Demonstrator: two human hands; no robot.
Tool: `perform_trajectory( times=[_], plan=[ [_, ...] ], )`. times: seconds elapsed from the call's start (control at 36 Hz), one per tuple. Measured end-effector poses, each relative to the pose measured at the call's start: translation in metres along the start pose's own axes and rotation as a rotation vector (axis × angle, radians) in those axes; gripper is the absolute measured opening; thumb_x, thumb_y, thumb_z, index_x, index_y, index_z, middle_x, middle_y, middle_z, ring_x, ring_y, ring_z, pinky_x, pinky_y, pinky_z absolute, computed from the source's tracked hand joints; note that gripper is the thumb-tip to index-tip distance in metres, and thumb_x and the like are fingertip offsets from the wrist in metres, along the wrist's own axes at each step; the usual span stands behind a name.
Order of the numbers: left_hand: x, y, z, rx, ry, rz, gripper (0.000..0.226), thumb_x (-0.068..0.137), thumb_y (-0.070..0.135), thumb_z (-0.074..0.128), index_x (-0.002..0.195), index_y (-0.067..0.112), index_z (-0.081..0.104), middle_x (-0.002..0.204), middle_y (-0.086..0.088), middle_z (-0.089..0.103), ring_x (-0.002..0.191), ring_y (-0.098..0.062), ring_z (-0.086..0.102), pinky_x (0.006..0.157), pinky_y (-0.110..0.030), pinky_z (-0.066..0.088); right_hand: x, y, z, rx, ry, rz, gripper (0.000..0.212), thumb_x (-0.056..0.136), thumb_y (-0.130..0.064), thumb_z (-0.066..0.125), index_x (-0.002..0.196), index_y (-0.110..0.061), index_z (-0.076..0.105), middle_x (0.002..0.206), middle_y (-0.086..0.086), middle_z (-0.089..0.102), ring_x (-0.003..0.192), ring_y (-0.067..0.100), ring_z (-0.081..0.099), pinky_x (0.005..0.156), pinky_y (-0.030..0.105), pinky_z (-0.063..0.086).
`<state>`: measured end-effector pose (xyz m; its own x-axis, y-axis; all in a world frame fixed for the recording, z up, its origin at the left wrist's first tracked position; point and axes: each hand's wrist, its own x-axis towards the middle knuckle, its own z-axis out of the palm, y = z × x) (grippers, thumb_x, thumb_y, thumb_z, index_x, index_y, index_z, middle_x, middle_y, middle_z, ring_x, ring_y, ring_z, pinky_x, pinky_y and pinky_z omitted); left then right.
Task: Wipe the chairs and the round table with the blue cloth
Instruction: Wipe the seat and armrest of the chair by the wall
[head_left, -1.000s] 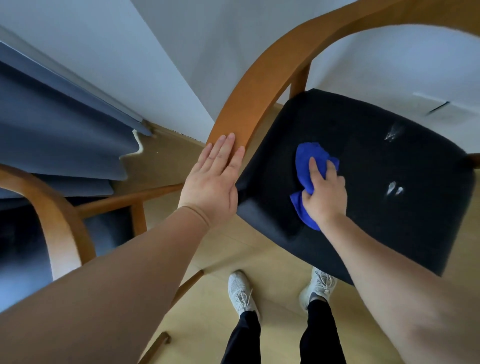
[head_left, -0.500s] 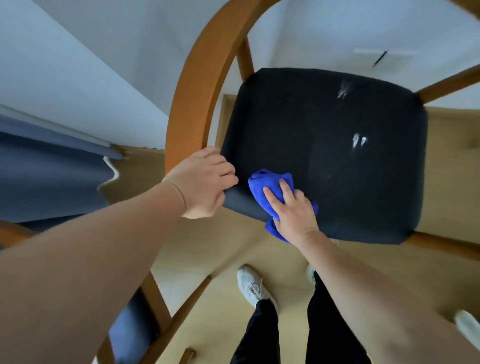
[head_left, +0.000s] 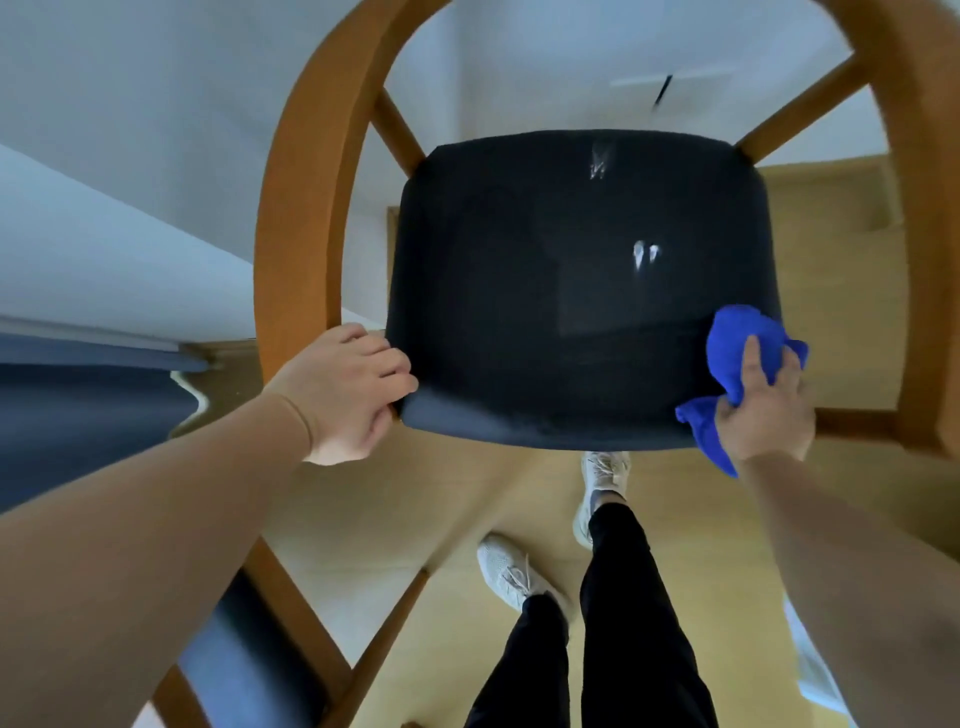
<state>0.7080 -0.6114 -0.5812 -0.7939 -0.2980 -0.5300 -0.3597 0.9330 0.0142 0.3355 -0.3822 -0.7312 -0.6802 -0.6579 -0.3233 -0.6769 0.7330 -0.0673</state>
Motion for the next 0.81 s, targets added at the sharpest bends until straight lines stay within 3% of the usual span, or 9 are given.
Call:
perform_trajectory(
  times=[0.17, 0.31, 0.56, 0.69, 0.81],
  plan=[
    [-0.002, 0.000, -0.001, -0.037, 0.033, -0.033, 0.049, 0.081, 0.036, 0.028, 0.110, 0.024, 0.065, 0.110, 0.003, 0.065, 0.101, -0.021, 0.057, 0.092, -0.039, 0.037, 0.003, -0.005, 0.005, 0.162, 0.026, 0.171, 0.075, 0.090, -0.021, 0.055, 0.154, -0.025, 0.015, 0.157, 0.018, 0.013, 0.129, 0.047, 0.034, 0.102, 0.049, 0.038],
    [-0.002, 0.000, -0.001, -0.057, 0.072, -0.029, 0.048, 0.079, 0.035, 0.030, 0.107, 0.022, 0.067, 0.107, 0.002, 0.066, 0.097, -0.022, 0.059, 0.089, -0.038, 0.039, -0.004, -0.026, 0.004, 0.191, 0.019, 0.179, 0.075, 0.089, -0.023, 0.056, 0.153, -0.026, 0.017, 0.157, 0.017, 0.015, 0.126, 0.048, 0.035, 0.102, 0.051, 0.039],
    [-0.003, 0.000, 0.000, -0.060, 0.072, -0.044, 0.047, 0.080, 0.035, 0.032, 0.109, 0.021, 0.067, 0.107, 0.001, 0.067, 0.097, -0.022, 0.060, 0.088, -0.038, 0.041, -0.029, -0.114, 0.011, 0.120, -0.062, -0.125, 0.075, 0.080, -0.018, 0.064, 0.149, -0.022, 0.034, 0.154, 0.020, 0.023, 0.106, 0.045, 0.041, 0.085, 0.047, 0.046],
    [-0.004, -0.001, 0.003, -0.063, 0.090, -0.101, 0.046, 0.080, 0.033, 0.034, 0.108, 0.019, 0.067, 0.106, -0.001, 0.066, 0.097, -0.024, 0.058, 0.091, -0.040, 0.038, -0.056, -0.174, 0.025, 0.106, -0.160, -0.518, 0.081, 0.065, -0.015, 0.076, 0.140, -0.021, 0.048, 0.146, 0.023, 0.039, 0.093, 0.043, 0.050, 0.073, 0.044, 0.051],
    [-0.004, -0.002, 0.006, -0.049, 0.093, -0.101, 0.044, 0.079, 0.033, 0.036, 0.108, 0.020, 0.067, 0.105, 0.000, 0.066, 0.100, -0.023, 0.057, 0.093, -0.039, 0.033, -0.063, -0.198, 0.031, 0.056, -0.156, -0.534, 0.084, 0.057, -0.016, 0.084, 0.135, -0.022, 0.053, 0.139, 0.022, 0.046, 0.086, 0.037, 0.053, 0.070, 0.043, 0.051]
  ],
)
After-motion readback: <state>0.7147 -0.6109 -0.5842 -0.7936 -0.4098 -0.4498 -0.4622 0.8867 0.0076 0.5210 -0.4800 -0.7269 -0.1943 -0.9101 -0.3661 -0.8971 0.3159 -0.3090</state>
